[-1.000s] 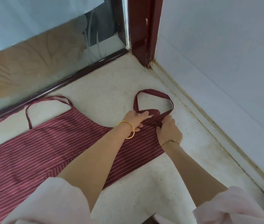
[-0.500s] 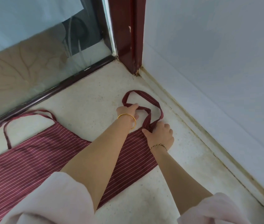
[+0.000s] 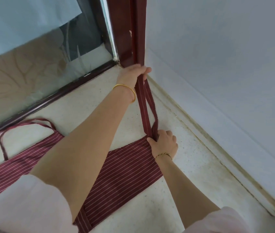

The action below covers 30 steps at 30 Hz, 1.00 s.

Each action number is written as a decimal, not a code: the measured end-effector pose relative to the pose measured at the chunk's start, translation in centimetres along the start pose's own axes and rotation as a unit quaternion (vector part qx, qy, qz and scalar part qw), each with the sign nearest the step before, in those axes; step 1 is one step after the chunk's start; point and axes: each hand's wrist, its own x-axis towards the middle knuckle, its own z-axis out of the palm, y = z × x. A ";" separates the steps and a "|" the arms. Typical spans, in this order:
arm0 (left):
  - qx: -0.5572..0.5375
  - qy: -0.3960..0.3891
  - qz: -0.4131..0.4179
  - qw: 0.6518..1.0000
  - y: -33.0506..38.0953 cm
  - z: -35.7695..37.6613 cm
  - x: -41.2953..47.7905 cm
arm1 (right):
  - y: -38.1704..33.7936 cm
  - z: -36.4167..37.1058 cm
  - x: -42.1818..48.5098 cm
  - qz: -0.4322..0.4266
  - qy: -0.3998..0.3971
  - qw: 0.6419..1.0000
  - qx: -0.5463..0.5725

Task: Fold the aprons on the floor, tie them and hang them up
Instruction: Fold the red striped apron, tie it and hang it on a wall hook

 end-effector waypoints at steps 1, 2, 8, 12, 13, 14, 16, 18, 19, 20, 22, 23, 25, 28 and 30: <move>0.020 -0.018 0.032 0.999 1.1 0.3 -0.7 | -0.1 0.0 0.0 0.001 -0.002 1.000 0.008; 0.047 -0.031 0.060 0.997 2.1 0.7 -1.5 | -0.1 -0.1 0.0 0.004 -0.004 1.000 0.015; 0.265 -0.065 0.178 0.945 2.9 1.8 -4.7 | -0.2 -0.4 0.0 0.012 -0.011 1.000 0.022; 0.266 -0.042 0.198 0.943 3.3 1.5 -6.7 | -0.5 -0.4 -0.1 0.016 -0.004 1.000 0.021; 0.260 -0.037 0.203 0.943 3.3 1.1 -7.4 | -0.6 -0.4 -0.1 0.017 -0.001 1.000 0.023; 0.265 -0.032 0.210 0.941 3.3 0.5 -8.3 | -0.7 -0.3 -0.1 0.016 0.003 1.000 0.026; 0.304 -0.024 0.219 0.927 3.1 -1.7 -10.2 | -0.6 -0.1 -0.3 0.015 0.017 0.999 0.033; 0.352 -0.021 0.197 0.915 2.2 -5.2 -12.1 | -0.4 0.3 -0.7 0.007 0.031 0.999 0.036; 0.386 -0.024 0.173 0.906 1.4 -7.0 -12.7 | -0.3 0.3 -0.8 0.004 0.040 0.999 0.037; 0.426 -0.028 0.137 0.894 0.2 -8.9 -13.2 | -0.2 0.4 -0.9 0.003 0.048 0.998 0.035; 0.492 -0.039 0.056 0.868 -2.8 -12.5 -14.2 | -0.3 0.6 -1.1 0.002 0.057 0.998 0.025; 0.510 -0.045 0.025 0.859 -4.4 -13.8 -14.2 | -0.1 0.5 -0.9 0.006 0.061 0.998 0.026; 0.532 -0.034 -0.015 0.846 -7.2 -16.8 -14.6 | -0.3 0.8 -1.1 0.004 0.060 0.998 0.031; 0.550 -0.015 -0.048 0.833 -10.5 -20.0 -14.7 | -0.2 1.0 -1.3 0.000 0.065 0.997 0.030; 0.547 0.009 -0.055 0.835 -12.0 -21.3 -14.7 | -0.2 1.1 -1.4 -0.006 0.071 0.997 0.026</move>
